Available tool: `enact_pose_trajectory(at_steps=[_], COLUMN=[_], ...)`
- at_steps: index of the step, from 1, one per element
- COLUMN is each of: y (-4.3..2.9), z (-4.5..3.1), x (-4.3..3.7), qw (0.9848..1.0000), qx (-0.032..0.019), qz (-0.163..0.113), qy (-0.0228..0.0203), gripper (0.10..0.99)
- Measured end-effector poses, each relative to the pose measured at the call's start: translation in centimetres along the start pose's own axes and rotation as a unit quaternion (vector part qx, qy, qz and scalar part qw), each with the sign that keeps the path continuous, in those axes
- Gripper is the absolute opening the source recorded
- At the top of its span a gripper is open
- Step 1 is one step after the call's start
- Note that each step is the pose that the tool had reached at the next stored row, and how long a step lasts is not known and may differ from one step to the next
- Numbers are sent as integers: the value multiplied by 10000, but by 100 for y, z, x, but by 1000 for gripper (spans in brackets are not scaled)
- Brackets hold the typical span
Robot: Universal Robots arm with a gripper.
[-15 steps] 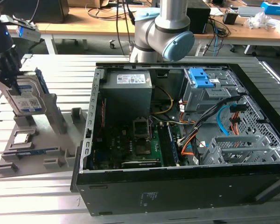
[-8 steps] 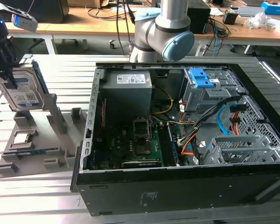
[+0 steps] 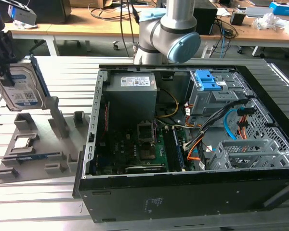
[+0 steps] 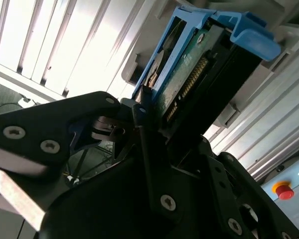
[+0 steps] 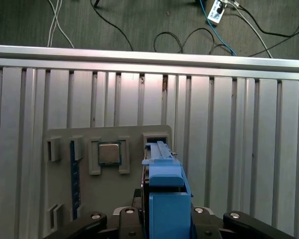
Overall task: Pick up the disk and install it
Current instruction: 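Pick up the disk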
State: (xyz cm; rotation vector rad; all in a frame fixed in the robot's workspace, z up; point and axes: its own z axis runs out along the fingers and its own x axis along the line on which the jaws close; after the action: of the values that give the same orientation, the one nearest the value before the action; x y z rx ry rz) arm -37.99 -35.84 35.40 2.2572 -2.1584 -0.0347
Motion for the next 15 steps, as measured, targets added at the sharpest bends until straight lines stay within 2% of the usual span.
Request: enact_pose_trajectory(at_steps=[8, 10, 12, 15], y=[-2, -3, 0, 2], z=[-150, -204, -321, -395], x=[0, -1, -3, -4], qw=[10000, 10000, 10000, 10000], qx=[0, 0, -2, -1], qz=[0, 0, 1, 1], qy=[7, 14, 32, 40], gripper=[365, 365, 365, 365])
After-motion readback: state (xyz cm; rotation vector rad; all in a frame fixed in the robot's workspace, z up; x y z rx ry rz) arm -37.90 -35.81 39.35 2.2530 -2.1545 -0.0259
